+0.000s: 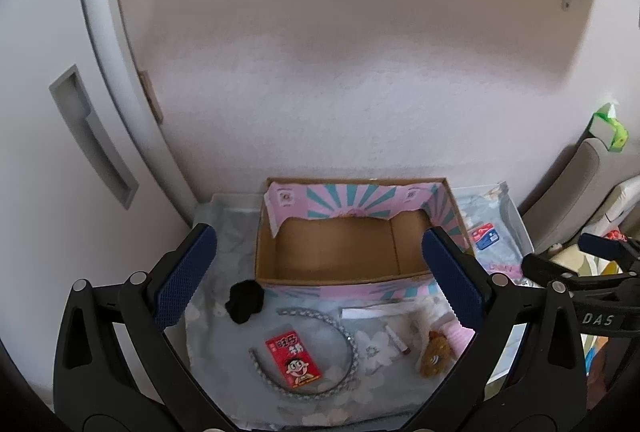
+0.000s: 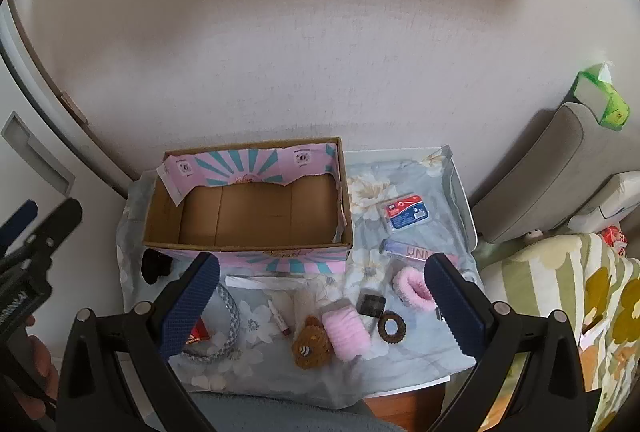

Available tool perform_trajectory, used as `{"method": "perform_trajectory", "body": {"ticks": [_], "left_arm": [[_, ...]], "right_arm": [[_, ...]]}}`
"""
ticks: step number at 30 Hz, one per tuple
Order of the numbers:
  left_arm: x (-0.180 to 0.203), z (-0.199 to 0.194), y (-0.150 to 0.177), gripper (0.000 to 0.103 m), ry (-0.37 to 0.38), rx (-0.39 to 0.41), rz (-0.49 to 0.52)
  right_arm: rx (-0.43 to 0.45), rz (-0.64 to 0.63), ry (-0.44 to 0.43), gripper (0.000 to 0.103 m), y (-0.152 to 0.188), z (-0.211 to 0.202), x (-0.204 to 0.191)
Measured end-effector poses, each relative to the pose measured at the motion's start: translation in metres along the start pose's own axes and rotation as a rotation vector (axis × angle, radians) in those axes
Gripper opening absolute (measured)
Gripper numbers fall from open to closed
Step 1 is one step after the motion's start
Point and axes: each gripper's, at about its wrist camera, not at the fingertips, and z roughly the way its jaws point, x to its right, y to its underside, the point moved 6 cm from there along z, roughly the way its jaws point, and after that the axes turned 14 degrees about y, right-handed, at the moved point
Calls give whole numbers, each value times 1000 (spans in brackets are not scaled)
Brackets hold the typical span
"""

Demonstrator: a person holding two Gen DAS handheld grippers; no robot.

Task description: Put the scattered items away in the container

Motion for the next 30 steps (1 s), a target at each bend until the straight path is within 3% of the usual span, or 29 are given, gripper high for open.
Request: {"method": "perform_trajectory", "body": {"ticks": [5,15,19,23,27,30], "left_arm": [[-5,-4,5,102,1,-3,-12],[-16,-2,14,102,59,-53,-86],[-18,-2,12,102,3,-59,-53],[-16,-3,12,102,40,-55,-77],[-17,-4,12,102,-27,-60,-37],[-16,-5,13,102,-31,-62,-20]], "right_arm": [[3,-15,-35,103,4,0,-6],[29,-32,8,103,1,-3,-2],[32,-54,50,103,1,-2,-2],[32,-62,37,103,2,-3,-5],[32,-73,66,103,3,-3,-6],[36,-60,46,103,1,-4,-7]]}}
